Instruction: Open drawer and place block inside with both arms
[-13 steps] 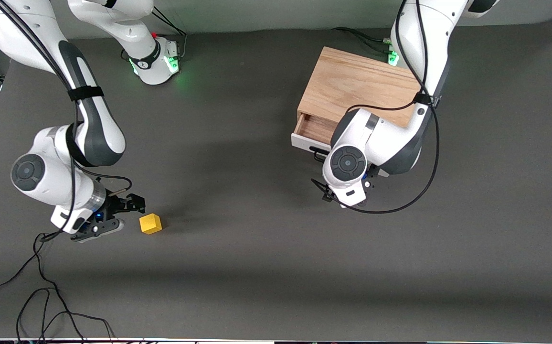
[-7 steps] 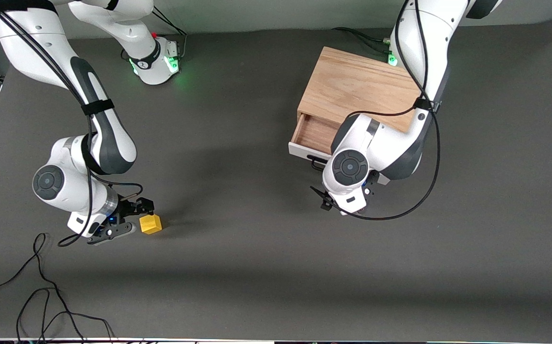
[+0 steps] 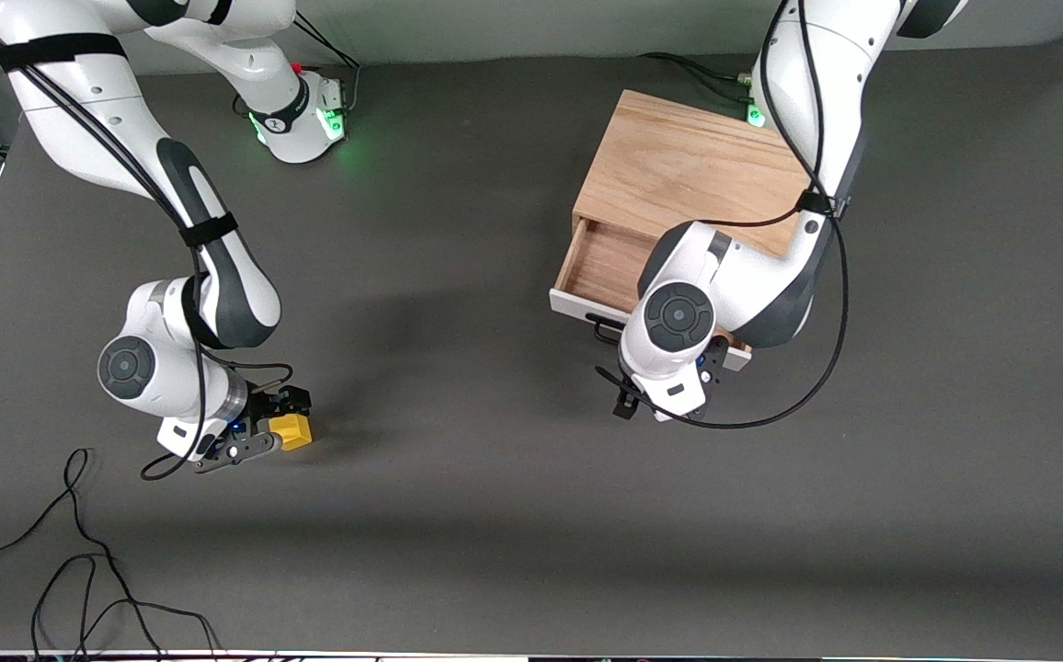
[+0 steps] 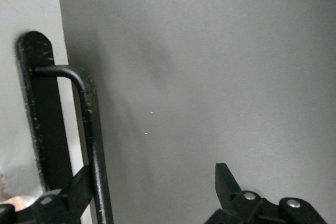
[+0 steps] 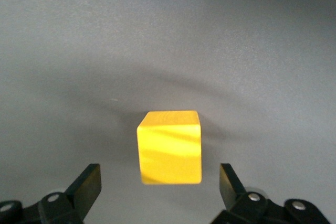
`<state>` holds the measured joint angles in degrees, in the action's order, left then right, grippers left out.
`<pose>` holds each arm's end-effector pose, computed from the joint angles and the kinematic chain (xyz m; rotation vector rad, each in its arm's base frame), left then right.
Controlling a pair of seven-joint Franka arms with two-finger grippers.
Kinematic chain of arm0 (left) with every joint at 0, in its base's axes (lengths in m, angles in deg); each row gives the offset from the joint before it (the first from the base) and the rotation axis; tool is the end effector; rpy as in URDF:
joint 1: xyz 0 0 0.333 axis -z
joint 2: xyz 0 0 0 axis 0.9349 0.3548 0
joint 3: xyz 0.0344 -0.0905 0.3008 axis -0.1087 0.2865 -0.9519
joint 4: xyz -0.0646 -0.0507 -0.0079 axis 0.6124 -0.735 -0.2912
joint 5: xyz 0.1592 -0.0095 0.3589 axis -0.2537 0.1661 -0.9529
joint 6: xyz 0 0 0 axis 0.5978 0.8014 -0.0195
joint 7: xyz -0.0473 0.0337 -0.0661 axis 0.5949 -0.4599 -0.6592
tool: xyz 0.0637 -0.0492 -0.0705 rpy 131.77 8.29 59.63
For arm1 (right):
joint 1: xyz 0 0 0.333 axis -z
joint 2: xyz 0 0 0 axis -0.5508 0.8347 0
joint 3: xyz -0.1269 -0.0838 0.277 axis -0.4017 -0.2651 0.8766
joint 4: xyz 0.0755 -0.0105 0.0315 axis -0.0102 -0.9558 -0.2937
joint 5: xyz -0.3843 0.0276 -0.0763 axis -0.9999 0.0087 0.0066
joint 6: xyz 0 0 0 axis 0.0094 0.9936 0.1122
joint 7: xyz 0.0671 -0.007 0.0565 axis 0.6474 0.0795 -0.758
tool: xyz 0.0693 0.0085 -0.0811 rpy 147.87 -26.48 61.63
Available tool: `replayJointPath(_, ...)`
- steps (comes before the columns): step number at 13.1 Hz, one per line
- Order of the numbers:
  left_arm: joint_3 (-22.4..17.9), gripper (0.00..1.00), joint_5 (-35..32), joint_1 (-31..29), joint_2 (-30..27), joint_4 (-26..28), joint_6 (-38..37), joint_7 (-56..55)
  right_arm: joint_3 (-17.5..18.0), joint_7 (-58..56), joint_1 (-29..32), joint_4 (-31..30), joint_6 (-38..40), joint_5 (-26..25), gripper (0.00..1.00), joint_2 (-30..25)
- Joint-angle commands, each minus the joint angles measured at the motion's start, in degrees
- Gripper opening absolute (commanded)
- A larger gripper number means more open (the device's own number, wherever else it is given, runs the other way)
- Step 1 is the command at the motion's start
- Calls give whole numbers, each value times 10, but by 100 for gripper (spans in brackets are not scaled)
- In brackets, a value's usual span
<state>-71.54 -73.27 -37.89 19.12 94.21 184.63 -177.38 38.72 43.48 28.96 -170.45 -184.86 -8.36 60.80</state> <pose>0.6056 -0.3766 0.3031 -2.6081 -1.7401 0.1192 0.6456 0.0626 0.2278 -3.0682 -0.4606 0.0191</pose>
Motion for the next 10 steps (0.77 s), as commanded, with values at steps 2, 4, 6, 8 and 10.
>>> replayJointPath(2, -4, 100, -14, 1, 34, -55, 64, 2, -4, -11, 2, 1, -32, -6, 100, 21)
replayJointPath(4, -4, 100, -15, 0, 38, -67, 65, 1, -4, -9, 1, 1, -46, -6, 100, 32)
replayJointPath(6, -5, 100, -16, 0, 41, -79, 65, 0, -4, -9, 0, 1, -47, -5, 100, 34)
replayJointPath(8, -21, 100, -16, 0, 35, -89, 59, 3, -4, -11, 0, 6, -50, -5, 93, 42)
replayJointPath(10, -39, 100, -27, -1, 18, -114, 34, 11, -4, -12, 2, 7, -50, -6, 73, 42)
